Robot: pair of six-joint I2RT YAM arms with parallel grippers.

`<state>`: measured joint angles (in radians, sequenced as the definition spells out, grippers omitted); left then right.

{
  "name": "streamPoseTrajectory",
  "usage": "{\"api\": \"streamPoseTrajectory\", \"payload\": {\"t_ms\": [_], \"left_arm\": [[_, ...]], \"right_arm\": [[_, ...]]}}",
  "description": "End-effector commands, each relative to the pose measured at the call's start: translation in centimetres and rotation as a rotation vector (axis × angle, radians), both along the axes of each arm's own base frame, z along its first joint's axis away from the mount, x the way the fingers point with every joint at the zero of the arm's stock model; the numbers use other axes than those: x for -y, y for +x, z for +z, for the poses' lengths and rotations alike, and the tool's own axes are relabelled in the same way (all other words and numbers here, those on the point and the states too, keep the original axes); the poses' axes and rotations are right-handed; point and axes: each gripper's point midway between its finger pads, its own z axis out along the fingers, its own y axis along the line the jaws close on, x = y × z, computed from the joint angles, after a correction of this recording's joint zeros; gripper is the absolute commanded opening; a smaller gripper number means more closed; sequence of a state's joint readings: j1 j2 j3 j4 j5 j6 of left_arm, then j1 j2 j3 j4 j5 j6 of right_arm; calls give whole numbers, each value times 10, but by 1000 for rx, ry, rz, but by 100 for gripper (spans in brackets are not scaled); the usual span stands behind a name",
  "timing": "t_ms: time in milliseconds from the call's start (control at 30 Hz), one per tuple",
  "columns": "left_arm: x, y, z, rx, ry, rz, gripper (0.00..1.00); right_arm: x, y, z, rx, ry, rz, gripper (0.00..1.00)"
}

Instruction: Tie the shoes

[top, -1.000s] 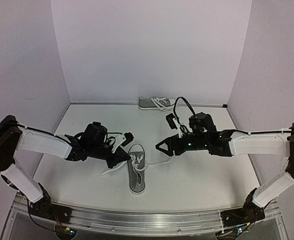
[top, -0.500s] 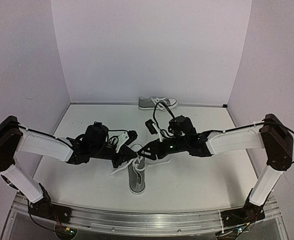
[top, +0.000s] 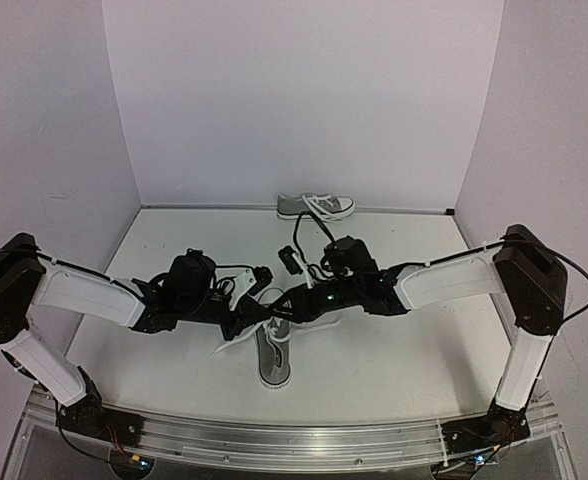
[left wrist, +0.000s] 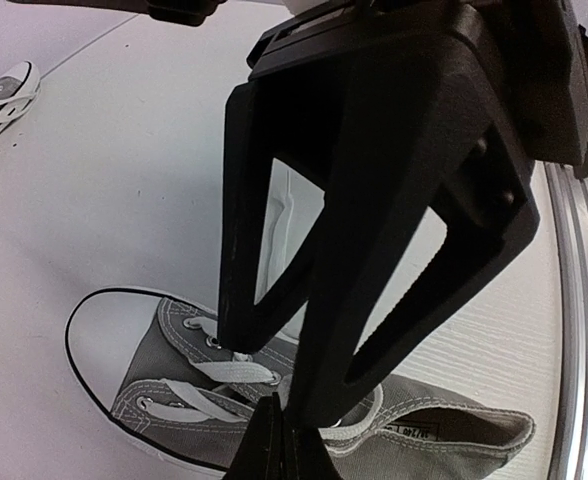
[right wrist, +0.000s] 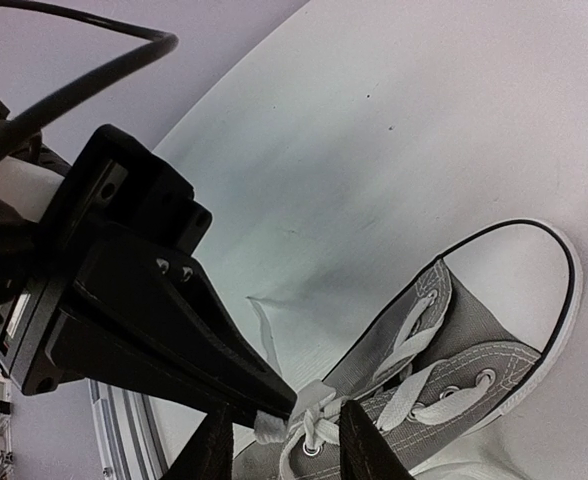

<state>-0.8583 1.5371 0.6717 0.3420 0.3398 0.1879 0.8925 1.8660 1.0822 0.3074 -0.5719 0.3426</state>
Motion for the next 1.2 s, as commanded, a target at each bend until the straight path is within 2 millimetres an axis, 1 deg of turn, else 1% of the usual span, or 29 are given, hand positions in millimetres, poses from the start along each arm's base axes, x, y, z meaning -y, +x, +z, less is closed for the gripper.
{"api": "streamPoseTrajectory", "payload": {"t_ms": [0, 67, 300, 500, 667, 700, 833, 900, 967, 1033, 1100, 1167], "left_arm": [[-1, 1, 19, 65, -48, 7, 0], [-2, 2, 19, 69, -50, 13, 0], [0, 3, 19, 88, -53, 6, 0], [4, 5, 19, 94, -61, -1, 0], [4, 5, 19, 102, -70, -2, 0], [4, 5, 19, 102, -68, -3, 0], [5, 5, 16, 101, -62, -5, 0], [4, 5, 14, 97, -52, -3, 1], [1, 5, 12, 92, -35, 2, 8], [-3, 5, 8, 83, -7, 16, 18], [-11, 5, 3, 88, 27, 40, 23], [-18, 4, 2, 99, 33, 56, 27]], "right_arm": [[-14, 4, 20, 30, 66, 30, 30], [-13, 3, 18, 25, 64, 36, 30], [-12, -2, 13, -2, 60, 49, 40], [-11, -3, 9, -14, 54, 46, 36], [-13, -4, 5, -24, 54, 57, 35], [-14, -4, 4, -26, 53, 61, 32], [-14, -5, 4, -25, 54, 63, 10], [-13, -5, 6, -23, 56, 63, 2], [-12, -5, 9, -18, 59, 59, 0], [-11, -5, 12, -13, 60, 56, 0], [-9, -5, 16, -3, 63, 46, 0], [-6, -4, 20, 6, 63, 34, 0]]}}
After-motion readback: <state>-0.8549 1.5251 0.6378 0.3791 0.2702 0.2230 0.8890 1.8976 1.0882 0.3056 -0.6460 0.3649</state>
